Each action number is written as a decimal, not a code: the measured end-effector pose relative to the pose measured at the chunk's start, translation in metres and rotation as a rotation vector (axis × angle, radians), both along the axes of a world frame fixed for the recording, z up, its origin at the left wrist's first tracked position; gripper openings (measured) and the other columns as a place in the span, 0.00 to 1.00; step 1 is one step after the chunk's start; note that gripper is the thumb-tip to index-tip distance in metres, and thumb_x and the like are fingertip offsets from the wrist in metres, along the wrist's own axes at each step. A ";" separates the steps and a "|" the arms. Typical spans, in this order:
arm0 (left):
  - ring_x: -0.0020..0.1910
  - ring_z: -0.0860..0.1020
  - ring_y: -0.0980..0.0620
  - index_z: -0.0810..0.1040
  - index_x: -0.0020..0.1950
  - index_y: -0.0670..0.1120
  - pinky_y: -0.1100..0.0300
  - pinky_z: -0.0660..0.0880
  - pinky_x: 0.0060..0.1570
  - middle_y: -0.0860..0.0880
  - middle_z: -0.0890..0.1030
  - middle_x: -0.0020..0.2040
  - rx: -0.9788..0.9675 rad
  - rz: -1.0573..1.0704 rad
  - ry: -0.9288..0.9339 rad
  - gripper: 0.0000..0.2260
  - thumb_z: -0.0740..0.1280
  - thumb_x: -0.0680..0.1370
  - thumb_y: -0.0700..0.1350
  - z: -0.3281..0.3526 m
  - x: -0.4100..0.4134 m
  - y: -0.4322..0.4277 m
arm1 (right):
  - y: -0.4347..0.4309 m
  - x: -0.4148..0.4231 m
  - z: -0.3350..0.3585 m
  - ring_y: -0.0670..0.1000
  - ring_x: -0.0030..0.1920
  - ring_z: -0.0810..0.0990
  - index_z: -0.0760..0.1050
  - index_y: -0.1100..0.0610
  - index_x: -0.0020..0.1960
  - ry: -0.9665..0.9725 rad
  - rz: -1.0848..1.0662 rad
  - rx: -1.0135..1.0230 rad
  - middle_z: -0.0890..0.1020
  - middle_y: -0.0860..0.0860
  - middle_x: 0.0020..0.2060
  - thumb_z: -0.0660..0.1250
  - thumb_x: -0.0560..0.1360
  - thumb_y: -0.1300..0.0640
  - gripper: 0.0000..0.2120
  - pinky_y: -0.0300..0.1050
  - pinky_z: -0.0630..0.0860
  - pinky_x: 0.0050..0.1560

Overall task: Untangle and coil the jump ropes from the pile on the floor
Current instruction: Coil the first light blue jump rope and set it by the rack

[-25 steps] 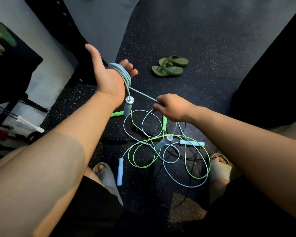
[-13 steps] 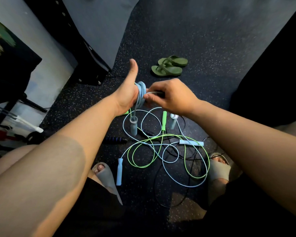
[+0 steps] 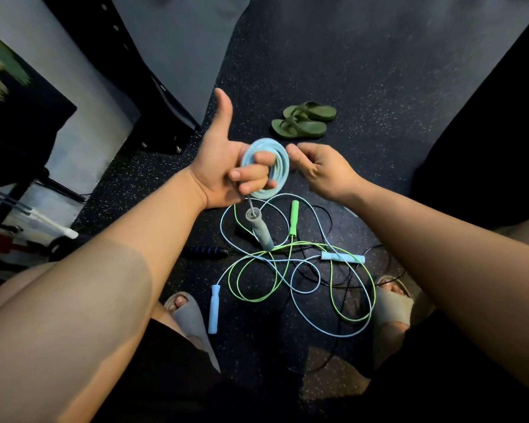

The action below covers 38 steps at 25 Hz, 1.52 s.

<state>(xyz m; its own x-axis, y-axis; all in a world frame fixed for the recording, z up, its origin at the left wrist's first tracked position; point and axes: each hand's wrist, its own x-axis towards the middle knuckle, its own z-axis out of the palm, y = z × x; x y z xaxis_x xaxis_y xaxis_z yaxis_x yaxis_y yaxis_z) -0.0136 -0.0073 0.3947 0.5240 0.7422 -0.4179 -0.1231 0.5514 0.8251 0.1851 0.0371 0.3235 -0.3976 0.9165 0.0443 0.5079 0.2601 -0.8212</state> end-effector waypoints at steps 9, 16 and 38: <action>0.29 0.68 0.48 0.72 0.37 0.45 0.54 0.73 0.55 0.51 0.65 0.26 0.059 0.495 -0.197 0.42 0.41 0.69 0.82 -0.005 -0.004 0.009 | -0.012 -0.017 -0.006 0.46 0.27 0.73 0.79 0.53 0.48 -0.165 0.202 -0.216 0.75 0.48 0.28 0.61 0.83 0.53 0.10 0.41 0.73 0.35; 0.27 0.65 0.50 0.73 0.36 0.45 0.56 0.73 0.50 0.51 0.63 0.25 0.062 0.518 -0.171 0.42 0.42 0.68 0.82 -0.009 -0.006 0.011 | -0.037 -0.035 0.002 0.49 0.38 0.77 0.79 0.59 0.54 -0.369 0.363 -0.019 0.78 0.48 0.36 0.60 0.83 0.53 0.13 0.45 0.70 0.41; 0.29 0.77 0.41 0.82 0.32 0.39 0.53 0.78 0.39 0.39 0.76 0.28 -0.071 -0.263 0.403 0.53 0.32 0.68 0.79 -0.023 0.005 0.000 | -0.028 -0.022 0.026 0.38 0.39 0.76 0.78 0.56 0.50 0.001 0.288 0.112 0.80 0.44 0.39 0.81 0.65 0.45 0.22 0.33 0.70 0.40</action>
